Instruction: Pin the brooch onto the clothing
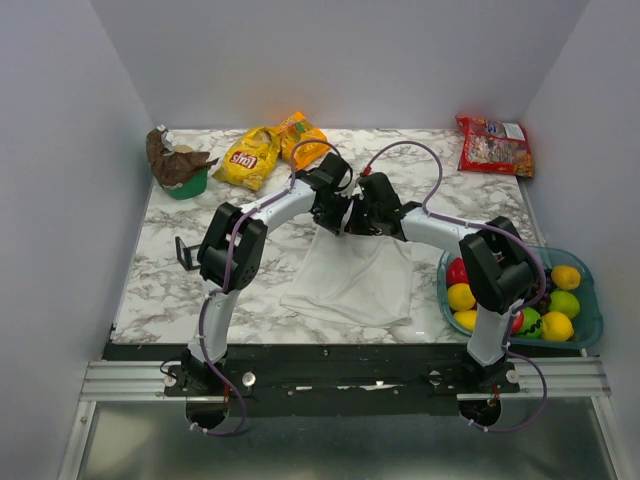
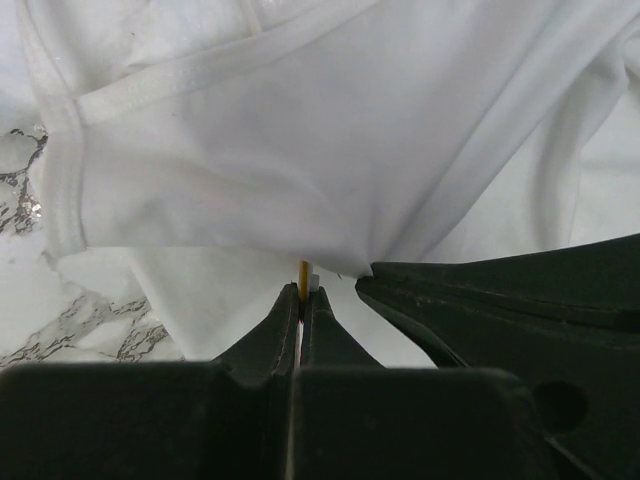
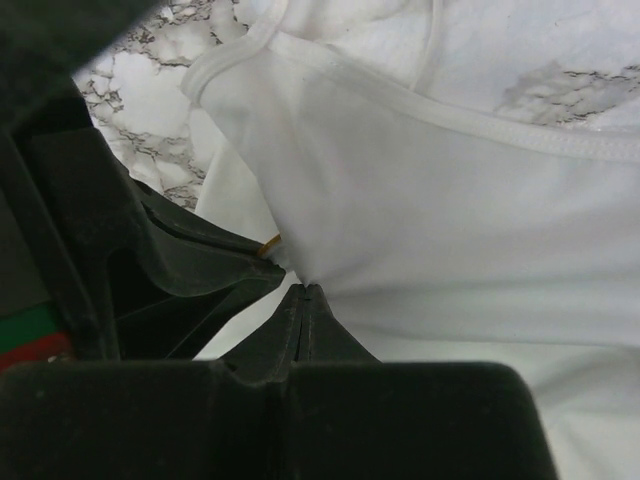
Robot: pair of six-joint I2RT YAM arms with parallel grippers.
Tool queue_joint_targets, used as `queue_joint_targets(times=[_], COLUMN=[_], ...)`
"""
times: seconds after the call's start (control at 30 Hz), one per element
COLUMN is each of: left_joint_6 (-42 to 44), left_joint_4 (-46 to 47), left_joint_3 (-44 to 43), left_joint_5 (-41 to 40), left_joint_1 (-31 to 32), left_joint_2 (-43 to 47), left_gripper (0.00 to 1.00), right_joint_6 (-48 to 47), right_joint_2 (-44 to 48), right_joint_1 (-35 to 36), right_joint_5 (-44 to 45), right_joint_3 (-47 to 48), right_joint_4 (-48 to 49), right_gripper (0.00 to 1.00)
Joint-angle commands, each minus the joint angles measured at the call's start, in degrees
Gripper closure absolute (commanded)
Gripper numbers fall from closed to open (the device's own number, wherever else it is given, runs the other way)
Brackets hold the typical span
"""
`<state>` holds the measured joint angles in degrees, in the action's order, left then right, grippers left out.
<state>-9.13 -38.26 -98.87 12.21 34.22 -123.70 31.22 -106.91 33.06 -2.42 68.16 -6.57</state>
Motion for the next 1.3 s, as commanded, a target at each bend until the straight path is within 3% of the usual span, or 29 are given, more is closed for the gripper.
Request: queue_joint_targets(times=[0.0,0.93,1.1,1.27], left_joint_6=[-0.54,-1.77,-2.12,-2.21], left_joint_4=[0.82,2.58,2.84,3.02], left_joint_3=[-0.71,-0.01,-0.01,0.08], left_joint_5=[2.21,3.53,4.58,5.11], left_joint_1=[0.5,0.85,0.68,0.59], left_joint_2=[-0.4,0.21,0.21,0.13], left_gripper=[1.0,1.0,1.0,1.0], right_joint_6=[0.68,0.16,-0.81,-1.16], right_joint_2=[1.71,0.13,0.56,1.09], right_joint_1=[0.34,0.78,1.22,1.31], right_joint_5=[-1.01,-4.35,-2.16,-1.89], right_joint_3=[-0.66,-2.86,-2.51,-2.42], right_joint_4=[2.17,3.23,2.0,1.47], right_gripper=[0.99,0.98,0.92,0.75])
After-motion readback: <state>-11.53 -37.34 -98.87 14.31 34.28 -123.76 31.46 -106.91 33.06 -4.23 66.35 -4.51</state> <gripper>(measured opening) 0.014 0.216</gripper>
